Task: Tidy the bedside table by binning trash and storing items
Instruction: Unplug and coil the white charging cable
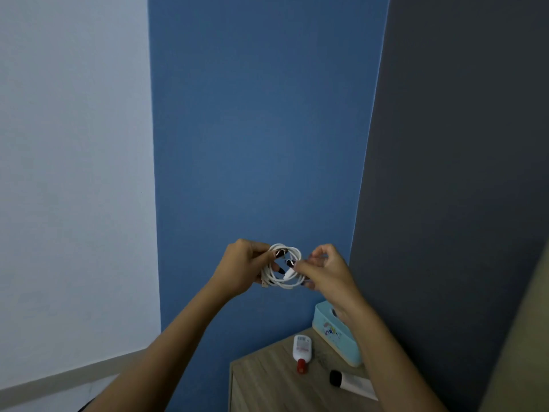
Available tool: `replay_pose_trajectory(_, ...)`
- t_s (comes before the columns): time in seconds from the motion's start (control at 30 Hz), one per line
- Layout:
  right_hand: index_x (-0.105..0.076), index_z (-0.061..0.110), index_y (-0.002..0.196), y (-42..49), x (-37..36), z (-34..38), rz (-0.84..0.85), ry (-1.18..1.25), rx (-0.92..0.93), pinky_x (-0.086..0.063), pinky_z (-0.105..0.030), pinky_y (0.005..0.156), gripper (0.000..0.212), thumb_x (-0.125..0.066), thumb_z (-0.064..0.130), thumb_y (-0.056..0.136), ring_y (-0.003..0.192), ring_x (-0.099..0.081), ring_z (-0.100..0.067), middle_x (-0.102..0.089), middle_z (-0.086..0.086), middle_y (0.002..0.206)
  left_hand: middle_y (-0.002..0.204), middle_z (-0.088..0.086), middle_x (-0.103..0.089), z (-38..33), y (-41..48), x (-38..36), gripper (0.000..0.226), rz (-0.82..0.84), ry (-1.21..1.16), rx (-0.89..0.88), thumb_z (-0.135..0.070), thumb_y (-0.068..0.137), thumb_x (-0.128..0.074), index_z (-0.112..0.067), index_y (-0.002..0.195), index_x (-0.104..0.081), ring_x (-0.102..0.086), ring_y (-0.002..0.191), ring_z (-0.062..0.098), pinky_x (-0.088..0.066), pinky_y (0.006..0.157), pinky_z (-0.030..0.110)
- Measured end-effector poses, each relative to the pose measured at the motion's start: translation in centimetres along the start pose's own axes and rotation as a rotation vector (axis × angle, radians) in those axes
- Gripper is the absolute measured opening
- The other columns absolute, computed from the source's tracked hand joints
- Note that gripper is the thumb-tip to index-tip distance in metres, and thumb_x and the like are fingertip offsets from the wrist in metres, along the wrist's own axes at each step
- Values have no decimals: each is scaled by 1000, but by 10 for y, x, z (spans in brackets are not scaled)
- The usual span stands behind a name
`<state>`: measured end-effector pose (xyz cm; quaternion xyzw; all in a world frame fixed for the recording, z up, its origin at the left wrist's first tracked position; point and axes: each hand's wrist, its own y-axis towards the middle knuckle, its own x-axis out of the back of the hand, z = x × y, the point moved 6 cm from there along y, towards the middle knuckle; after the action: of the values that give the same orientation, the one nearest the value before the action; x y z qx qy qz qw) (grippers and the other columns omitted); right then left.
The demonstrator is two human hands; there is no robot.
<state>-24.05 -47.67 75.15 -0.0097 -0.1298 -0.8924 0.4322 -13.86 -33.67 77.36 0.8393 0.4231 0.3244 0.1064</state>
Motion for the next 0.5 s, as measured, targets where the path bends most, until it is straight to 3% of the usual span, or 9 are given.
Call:
replay_pose_trajectory(0.13, -57, 17, 109, 0, -8, -1, 134, 47, 13, -58, -32, 64, 32, -72, 12, 82, 68, -70, -16, -74, -4, 78, 74, 6, -74, -11, -5, -5, 21, 32, 42, -79, -14, 95, -55, -8, 92, -76, -68, 57, 10, -57, 54, 22)
replay_pose_trajectory(0.23, -68, 10, 101, 0, -8, 1, 171, -21, 46, -56, -28, 58, 20, -72, 8, 82, 65, -70, -18, -73, -6, 90, 68, -4, -70, -12, -8, -1, 20, 13, 89, -108, -16, 94, -57, -13, 94, -76, -64, 53, 4, -55, 54, 19)
replay_pose_trajectory(0.3, -71, 10, 94, -2, -8, 2, 167, -98, 93, -56, -28, 55, 15, -74, 8, 80, 62, -70, -21, -71, -4, 95, 78, -5, -71, -12, -11, -2, 19, 1, 156, -129, -22, 94, -58, -18, 98, -77, -64, 56, 1, -53, 57, 17)
replay_pose_trajectory(0.4, -71, 12, 89, -2, -10, 3, 95, -274, 160, -52, -25, 46, 11, -74, 8, 79, 51, -67, -14, -72, -6, 81, 91, 2, -71, -12, -14, -7, 21, -26, 272, -178, -29, 94, -57, -25, 104, -75, -64, 76, 10, -52, 72, 30)
replay_pose_trajectory(0.5, -70, 14, 86, -1, -14, 0, 77, -370, 178, -49, -22, 41, 8, -71, 8, 80, 51, -67, -13, -69, -4, 68, 88, 3, -72, -10, -15, -9, 21, -57, 288, -181, -30, 93, -57, -26, 104, -75, -63, 80, 15, -51, 75, 36)
